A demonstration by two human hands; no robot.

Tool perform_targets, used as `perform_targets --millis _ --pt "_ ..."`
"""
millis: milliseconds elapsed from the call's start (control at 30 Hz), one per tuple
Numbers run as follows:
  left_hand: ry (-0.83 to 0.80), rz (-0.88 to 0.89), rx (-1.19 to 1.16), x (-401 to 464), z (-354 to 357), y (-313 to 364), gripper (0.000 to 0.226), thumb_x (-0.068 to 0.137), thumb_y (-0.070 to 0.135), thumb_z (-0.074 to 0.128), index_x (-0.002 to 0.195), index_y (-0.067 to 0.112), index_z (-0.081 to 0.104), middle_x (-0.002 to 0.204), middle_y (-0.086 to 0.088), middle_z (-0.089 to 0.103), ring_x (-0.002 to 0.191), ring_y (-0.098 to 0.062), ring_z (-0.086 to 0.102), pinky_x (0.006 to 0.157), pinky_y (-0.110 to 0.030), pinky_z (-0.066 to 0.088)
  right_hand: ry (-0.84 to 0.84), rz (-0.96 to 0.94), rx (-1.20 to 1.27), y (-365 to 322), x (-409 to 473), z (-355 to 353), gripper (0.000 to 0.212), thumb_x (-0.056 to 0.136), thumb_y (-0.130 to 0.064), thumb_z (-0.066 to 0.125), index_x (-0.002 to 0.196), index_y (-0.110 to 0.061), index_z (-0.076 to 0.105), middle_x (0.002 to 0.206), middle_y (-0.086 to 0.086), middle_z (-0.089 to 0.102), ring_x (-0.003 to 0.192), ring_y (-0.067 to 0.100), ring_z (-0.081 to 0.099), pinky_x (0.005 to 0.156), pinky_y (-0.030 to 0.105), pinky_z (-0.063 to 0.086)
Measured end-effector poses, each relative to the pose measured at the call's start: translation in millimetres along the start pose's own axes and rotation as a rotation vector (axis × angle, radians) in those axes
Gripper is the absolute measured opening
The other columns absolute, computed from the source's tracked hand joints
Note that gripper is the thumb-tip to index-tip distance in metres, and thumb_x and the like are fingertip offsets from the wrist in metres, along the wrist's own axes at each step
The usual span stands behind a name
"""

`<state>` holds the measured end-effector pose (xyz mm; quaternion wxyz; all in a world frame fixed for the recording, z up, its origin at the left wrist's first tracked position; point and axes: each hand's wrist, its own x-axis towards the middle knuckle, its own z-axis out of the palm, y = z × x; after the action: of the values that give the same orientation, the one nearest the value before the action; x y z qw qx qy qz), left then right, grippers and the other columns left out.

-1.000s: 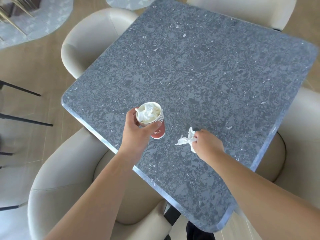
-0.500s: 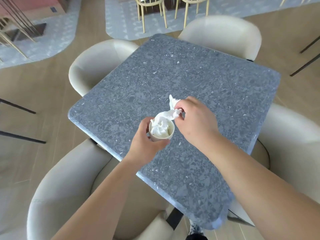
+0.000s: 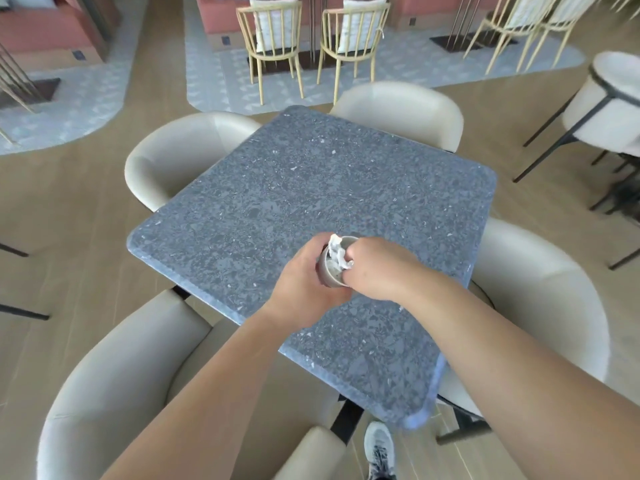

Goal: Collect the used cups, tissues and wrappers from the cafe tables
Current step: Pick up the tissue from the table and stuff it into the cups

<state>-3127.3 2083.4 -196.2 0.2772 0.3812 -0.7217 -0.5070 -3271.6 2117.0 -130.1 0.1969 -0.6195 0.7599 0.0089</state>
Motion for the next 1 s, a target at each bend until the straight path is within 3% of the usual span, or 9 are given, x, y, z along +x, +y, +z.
perform_targets --millis 133,200,267,333,400,567,700,833,1000 --pt "-0.031 -0.001 -0.072 -13 -5 8 0.061 0.061 0.031 0.087 0.109 0.052 0.057 0.1 0.021 0.072 0.085 -0.003 0.069 0.078 -0.025 0.058 0.068 0.015 0.054 -5 -32 -11 0.027 0.088 -0.042 0.057 0.07 -0.023 0.049 0.07 -0.007 0.05 0.063 0.017 0.05 0.05 0.029 0.029" --pt "-0.041 -0.003 -0.121 -19 -10 12 0.06 0.06 0.032 0.087 0.109 0.05 0.058 0.1 0.022 0.073 0.085 0.001 0.069 0.075 -0.024 0.059 0.112 0.013 0.119 -5 -49 -15 0.016 0.083 -0.044 0.06 0.089 -0.029 0.062 0.076 -0.011 0.057 0.068 0.015 0.055 0.055 0.029 0.035" --pt "-0.041 -0.011 -0.171 -23 -13 13 0.061 0.063 0.027 0.089 0.113 0.044 0.059 0.1 0.024 0.072 0.086 0.005 0.068 0.072 -0.021 0.058 0.154 0.007 0.208 -3 -65 -18 0.03 0.082 -0.043 0.063 0.111 -0.038 0.065 0.096 -0.016 0.066 0.082 0.013 0.061 0.065 0.029 0.043" --pt "-0.042 -0.012 -0.213 -27 -15 18 0.061 0.066 0.02 0.09 0.116 0.039 0.06 0.102 0.022 0.072 0.088 0.005 0.068 0.07 -0.016 0.055 0.238 -0.001 0.322 0 -79 -19 0.032 0.083 -0.047 0.064 0.115 -0.042 0.062 0.107 -0.022 0.065 0.079 0.0 0.058 0.065 0.023 0.04" --pt "-0.047 -0.013 -0.252 -28 -14 21 0.062 0.065 0.024 0.09 0.117 0.038 0.061 0.107 0.016 0.073 0.094 0.0 0.07 0.073 -0.018 0.054 0.339 0.017 0.468 4 -92 -20 0.027 0.083 -0.05 0.061 0.109 -0.044 0.06 0.104 -0.026 0.064 0.067 -0.008 0.055 0.062 0.023 0.038" --pt "-0.076 0.042 -0.274 -33 3 42 0.068 0.066 0.03 0.088 0.127 0.033 0.059 0.116 0.016 0.072 0.109 -0.002 0.067 0.088 -0.02 0.05 0.524 0.094 0.944 16 -119 -12 0.007 0.086 -0.037 0.065 0.091 -0.04 0.067 0.091 -0.018 0.071 0.081 0.004 0.069 0.074 0.03 0.055" --pt "-0.148 0.064 -0.283 -35 24 63 0.068 0.063 0.041 0.088 0.125 0.041 0.059 0.118 0.023 0.071 0.112 0.003 0.064 0.088 -0.02 0.049 0.606 0.172 1.255 33 -146 -10 0.009 0.084 -0.03 0.067 0.081 -0.035 0.073 0.096 -0.009 0.075 0.076 0.005 0.071 0.065 0.026 0.055" --pt "-0.201 0.09 -0.311 -35 56 93 0.065 0.061 0.041 0.086 0.121 0.042 0.059 0.115 0.024 0.073 0.107 0.006 0.066 0.08 -0.009 0.05 0.678 0.259 1.439 68 -178 -9 0.011 0.092 -0.021 0.062 0.088 -0.025 0.071 0.09 -0.003 0.076 0.078 0.013 0.069 0.061 0.024 0.054" --pt "-0.282 0.102 -0.341 -42 122 131 0.057 0.069 0.028 0.082 0.122 0.031 0.061 0.113 0.017 0.075 0.106 0.001 0.068 0.08 -0.013 0.051 0.761 0.31 1.519 118 -238 -12 0.01 0.096 -0.021 0.06 0.093 -0.02 0.069 0.088 -0.004 0.075 0.08 0.016 0.068 0.063 0.026 0.051"
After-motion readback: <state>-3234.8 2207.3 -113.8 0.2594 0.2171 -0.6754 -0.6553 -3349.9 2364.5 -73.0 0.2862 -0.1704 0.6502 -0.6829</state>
